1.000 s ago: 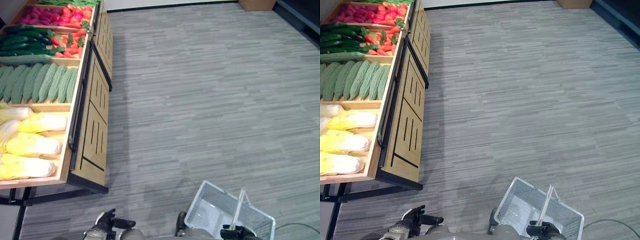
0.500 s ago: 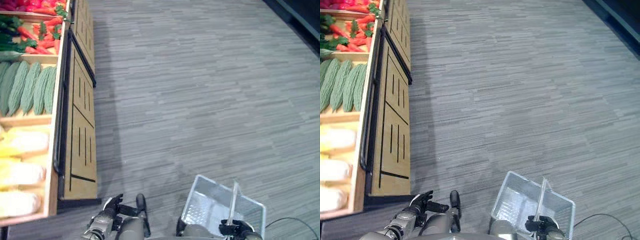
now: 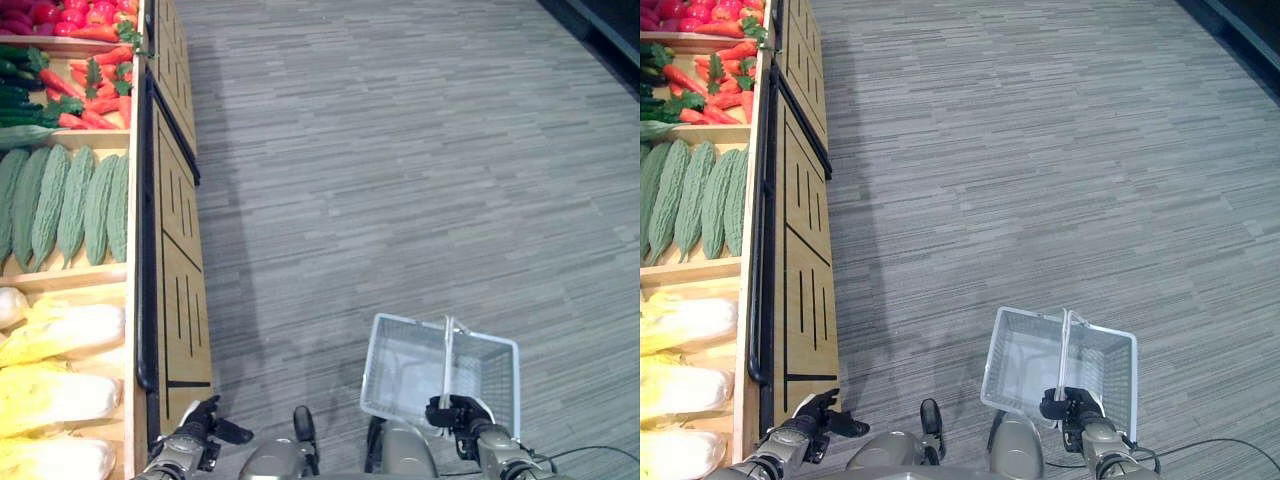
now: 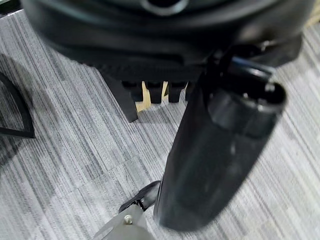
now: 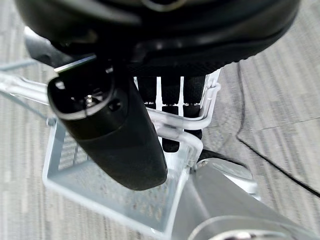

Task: Get the vegetables into the basket

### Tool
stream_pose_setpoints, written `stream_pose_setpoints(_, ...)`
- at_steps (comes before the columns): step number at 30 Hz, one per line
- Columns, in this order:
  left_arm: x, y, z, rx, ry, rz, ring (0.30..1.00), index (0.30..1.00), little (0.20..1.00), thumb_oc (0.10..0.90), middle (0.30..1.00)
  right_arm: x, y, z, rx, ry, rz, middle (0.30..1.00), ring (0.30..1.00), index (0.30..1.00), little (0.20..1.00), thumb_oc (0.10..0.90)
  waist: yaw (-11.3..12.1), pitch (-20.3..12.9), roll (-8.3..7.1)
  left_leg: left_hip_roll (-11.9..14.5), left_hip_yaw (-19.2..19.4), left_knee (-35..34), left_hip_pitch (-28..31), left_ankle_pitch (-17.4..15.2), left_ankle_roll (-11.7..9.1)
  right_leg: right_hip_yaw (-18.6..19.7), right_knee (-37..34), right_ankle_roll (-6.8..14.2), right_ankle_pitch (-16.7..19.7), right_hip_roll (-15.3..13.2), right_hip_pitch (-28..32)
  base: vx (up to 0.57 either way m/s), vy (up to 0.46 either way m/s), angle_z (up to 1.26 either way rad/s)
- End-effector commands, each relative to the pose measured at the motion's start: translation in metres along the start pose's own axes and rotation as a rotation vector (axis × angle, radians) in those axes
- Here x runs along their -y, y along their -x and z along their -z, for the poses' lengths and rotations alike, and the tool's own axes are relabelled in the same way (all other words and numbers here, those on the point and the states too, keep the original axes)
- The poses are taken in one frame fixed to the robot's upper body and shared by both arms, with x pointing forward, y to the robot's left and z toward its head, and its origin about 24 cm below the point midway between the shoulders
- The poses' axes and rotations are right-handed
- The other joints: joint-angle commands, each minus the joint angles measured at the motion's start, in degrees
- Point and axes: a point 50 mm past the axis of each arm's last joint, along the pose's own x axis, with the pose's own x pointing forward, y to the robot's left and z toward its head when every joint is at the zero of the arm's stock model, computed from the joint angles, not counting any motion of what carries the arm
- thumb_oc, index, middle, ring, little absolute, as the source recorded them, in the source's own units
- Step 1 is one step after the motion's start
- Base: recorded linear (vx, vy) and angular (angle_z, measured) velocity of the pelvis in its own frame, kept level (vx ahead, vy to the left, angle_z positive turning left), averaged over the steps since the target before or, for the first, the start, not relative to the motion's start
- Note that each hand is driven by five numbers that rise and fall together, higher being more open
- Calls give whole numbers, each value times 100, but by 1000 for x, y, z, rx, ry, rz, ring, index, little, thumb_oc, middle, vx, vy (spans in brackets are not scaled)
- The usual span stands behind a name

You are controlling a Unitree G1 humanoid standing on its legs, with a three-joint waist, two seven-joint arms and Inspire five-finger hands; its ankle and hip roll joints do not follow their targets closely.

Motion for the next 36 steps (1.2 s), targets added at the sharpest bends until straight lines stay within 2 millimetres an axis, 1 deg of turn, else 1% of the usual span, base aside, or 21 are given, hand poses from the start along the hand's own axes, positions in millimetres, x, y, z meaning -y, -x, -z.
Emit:
stream_pose_setpoints(1,-4,1,3,3,3,-21,1000,1000,1000,900,1000,13,7,35,-127,28,22,300,300,300,300,400,13,145,65,150,67,718,-269,-707,-486,231,-705,65,951,92,39,209,-110,-19)
stream_pose_setpoints(2,-3,1,5,-2,8,-23,1000,1000,1000,900,1000,11,8,41,-149,26,21,300,300,300,300,400,10,173,64,178,100,776,-76,-818,-582,16,-1328,247,1135,-14,-34,180,-94,-17)
stream_pose_setpoints(3,-3,1,5,-2,8,-23,1000,1000,1000,900,1000,11,8,41,-149,26,21,300,300,300,300,400,4,178,67,180,95,777,-71,-819,-582,10,-1333,247,1136,-13,-23,335,-212,-19)
stream_pose_setpoints(5,-2,2,13,-33,25,-22,1000,1000,1000,900,1000,11,10,47,-169,21,16,300,300,300,300,400,-19,130,23,175,147,702,192,-872,-631,-354,-1348,325,1166,8,32,261,-182,-12)
stream_pose_setpoints(9,1,3,17,-47,34,-7,1000,1000,1000,900,1000,14,12,55,-191,8,21,300,300,300,300,400,-103,-17,21,227,0,529,514,-883,-719,-103,-1154,227,1150,163,131,338,-200,15)
stream_pose_setpoints(10,2,3,18,-51,41,-6,1000,1000,1000,900,1000,16,13,57,-198,5,28,300,300,300,300,400,-109,-76,-7,287,13,500,564,-862,-762,20,-1098,124,1159,281,111,401,-309,18)
stream_pose_setpoints(12,7,3,19,-60,67,7,1000,1000,1000,900,1000,24,16,63,-217,-2,51,300,300,300,300,400,-139,-151,33,532,-164,829,623,-702,-964,-113,-847,-91,897,427,255,455,-356,-1)
stream_pose_setpoints(13,7,3,19,-60,67,7,1000,1000,1000,900,1000,24,16,63,-217,-2,51,300,300,300,300,400,-142,-151,33,533,-167,831,622,-702,-964,-115,-847,-91,896,426,256,325,-307,18)
stream_pose_setpoints(14,11,3,19,-61,85,14,1000,1000,1000,900,1000,25,16,64,-218,0,54,300,300,300,300,400,-146,-159,20,668,-283,1145,534,-416,-1115,-220,-793,-235,719,520,378,211,-207,27)
stream_pose_setpoints(16,11,3,20,-64,94,13,1000,1000,1000,900,1000,26,16,63,-217,4,56,300,300,300,300,400,-149,-153,6,734,-356,1382,453,-283,-1183,-271,-792,-316,630,564,446,260,-254,39)
stream_pose_setpoints(17,11,3,20,-67,111,9,1000,1000,1000,900,1000,26,16,62,-210,12,51,300,300,300,300,400,-123,-135,-18,796,-443,1709,341,-86,-1253,-284,-762,-413,521,623,512,370,-419,32)
stream_pose_setpoints(18,11,3,20,-70,131,8,1000,1000,1000,900,1000,25,14,58,-193,25,43,300,300,300,300,400,-82,-36,-102,976,-627,2703,-94,285,-1338,-308,-732,-647,318,742,692,267,-326,20)
stream_pose_setpoints(21,13,3,20,-67,140,12,1000,1000,1000,900,1000,26,14,57,-187,21,44,300,300,300,300,400,-62,97,-151,1092,-698,3307,-366,354,-1347,-352,-691,-749,118,809,871,186,-209,6)
stream_pose_setpoints(22,13,3,20,-71,142,12,1000,1000,1000,900,1000,28,15,58,-193,21,46,300,300,300,300,400,-55,185,-214,1039,-667,3177,-571,162,-1276,-441,-668,-740,33,754,983,173,-106,-5)
stream_pose_setpoints(23,13,3,20,-71,142,12,1000,1000,1000,900,1000,28,15,58,-193,21,46,300,300,300,300,400,-69,183,-222,1017,-672,3154,-562,164,-1265,-451,-665,-728,26,735,986,178,0,0)
stream_pose_setpoints(24,14,3,19,-67,139,15,1000,1000,1000,900,1000,31,16,60,-201,16,53,300,300,300,300,400,-102,162,-286,870,-562,2428,-649,-188,-1179,-535,-742,-588,58,607,1050,177,181,46)
stream_pose_setpoints(25,17,4,20,-63,132,25,1000,1000,1000,900,1000,33,18,65,-215,17,61,300,300,300,300,400,-129,54,-264,688,-436,1118,-723,-205,-1162,-686,-897,-445,137,486,1096,174,176,54)
stream_pose_setpoints(26,17,4,20,-63,132,25,1000,1000,1000,900,1000,33,18,66,-216,17,61,300,300,300,300,400,-132,50,-267,677,-437,1084,-710,-186,-1159,-688,-898,-441,138,480,1096,216,259,64)
stream_pose_setpoints(27,16,3,19,-58,114,20,1000,1000,1000,900,1000,36,20,72,-235,23,68,300,300,300,300,400,-66,-38,-206,670,-492,498,-858,216,-1209,-785,-886,-427,98,438,1199,203,216,37)
stream_pose_setpoints(31,12,4,24,-70,117,19,1000,1000,1000,900,1000,28,19,71,-235,8,56,300,300,300,300,400,-34,-81,-230,538,-561,560,-665,-12,-1012,-627,-613,-369,32,342,1155,201,279,14)
stream_pose_setpoints(36,0,5,27,-76,110,-15,1000,1000,1000,900,1000,17,17,68,-226,0,29,300,300,300,300,400,112,-107,-298,329,-360,770,-547,-401,-729,-309,-495,-199,197,120,1181,174,333,-35)
